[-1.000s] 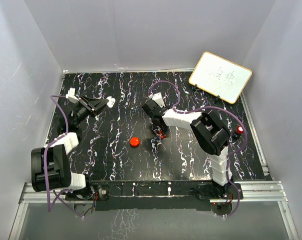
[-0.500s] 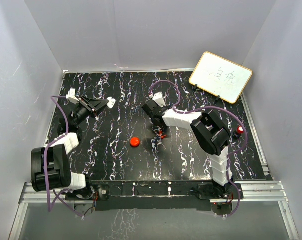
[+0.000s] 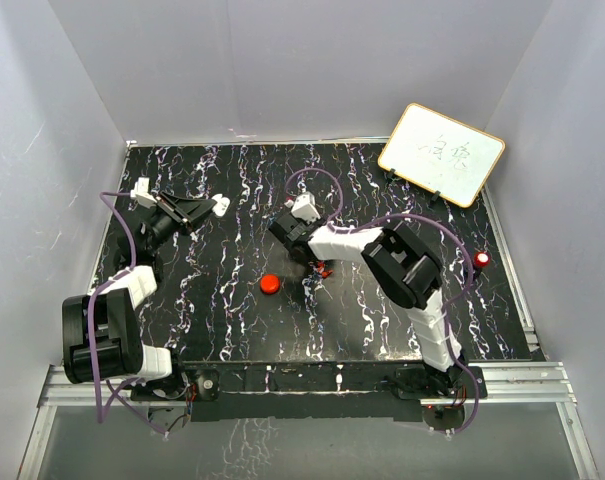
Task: Insert the wireless bluetooth earbuds into the charging case
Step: Adjust the earbud at the center of the board.
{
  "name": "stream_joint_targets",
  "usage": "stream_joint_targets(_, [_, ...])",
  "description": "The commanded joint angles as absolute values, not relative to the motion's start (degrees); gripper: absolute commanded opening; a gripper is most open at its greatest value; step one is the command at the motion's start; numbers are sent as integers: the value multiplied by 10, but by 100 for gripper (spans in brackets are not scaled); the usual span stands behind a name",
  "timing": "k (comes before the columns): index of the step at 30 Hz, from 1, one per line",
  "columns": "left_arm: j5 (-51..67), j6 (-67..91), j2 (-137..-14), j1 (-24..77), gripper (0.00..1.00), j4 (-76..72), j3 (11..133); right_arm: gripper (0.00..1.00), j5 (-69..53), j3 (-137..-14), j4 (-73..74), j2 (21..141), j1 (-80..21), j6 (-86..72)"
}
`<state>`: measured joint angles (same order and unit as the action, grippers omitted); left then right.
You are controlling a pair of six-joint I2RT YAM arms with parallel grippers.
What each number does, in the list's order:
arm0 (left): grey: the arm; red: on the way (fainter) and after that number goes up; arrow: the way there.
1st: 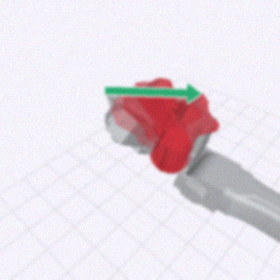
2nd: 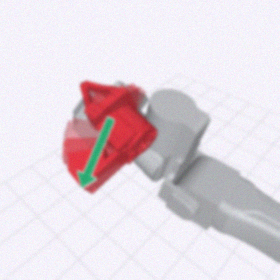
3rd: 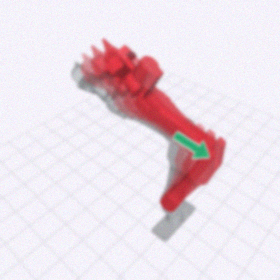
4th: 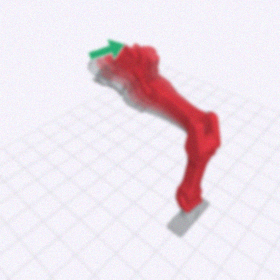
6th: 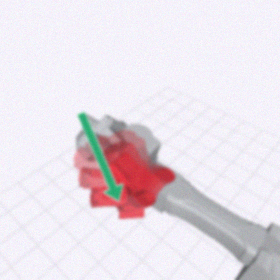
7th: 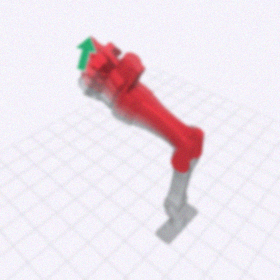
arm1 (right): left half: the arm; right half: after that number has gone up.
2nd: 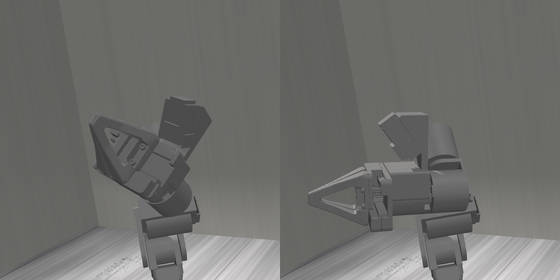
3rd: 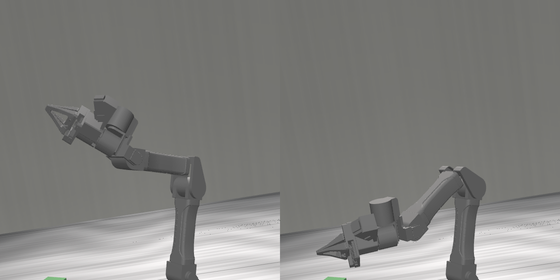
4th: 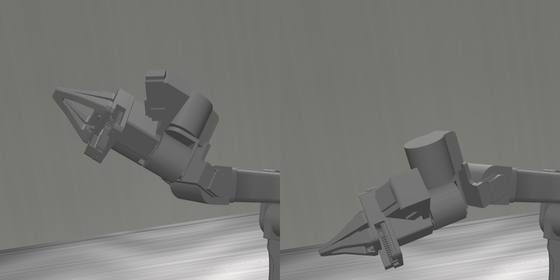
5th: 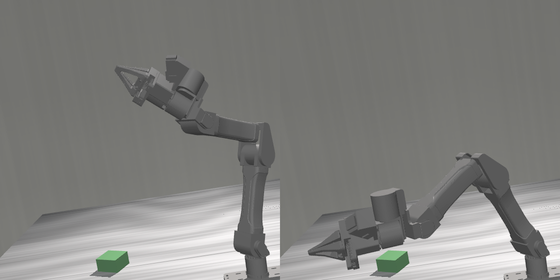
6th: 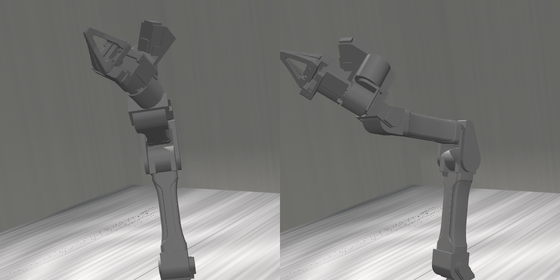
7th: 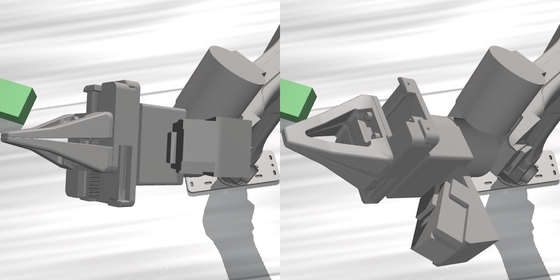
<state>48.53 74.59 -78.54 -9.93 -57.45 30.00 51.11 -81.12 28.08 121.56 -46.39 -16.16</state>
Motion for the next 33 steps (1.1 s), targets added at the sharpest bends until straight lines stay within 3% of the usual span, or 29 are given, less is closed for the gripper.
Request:
stream_joint_targets(1, [501,751,-775,-110,0,-593,301,4,571,-842,304,1251,-477,-160])
stream_joint_targets(12, [519,764,-766,-138,0,-604,296,5,590,-866,320,1287,-488,-162])
stream_joint_targets(33, [526,768,-765,-151,0,-609,289,27,460,-838,274,1172,-467,-188])
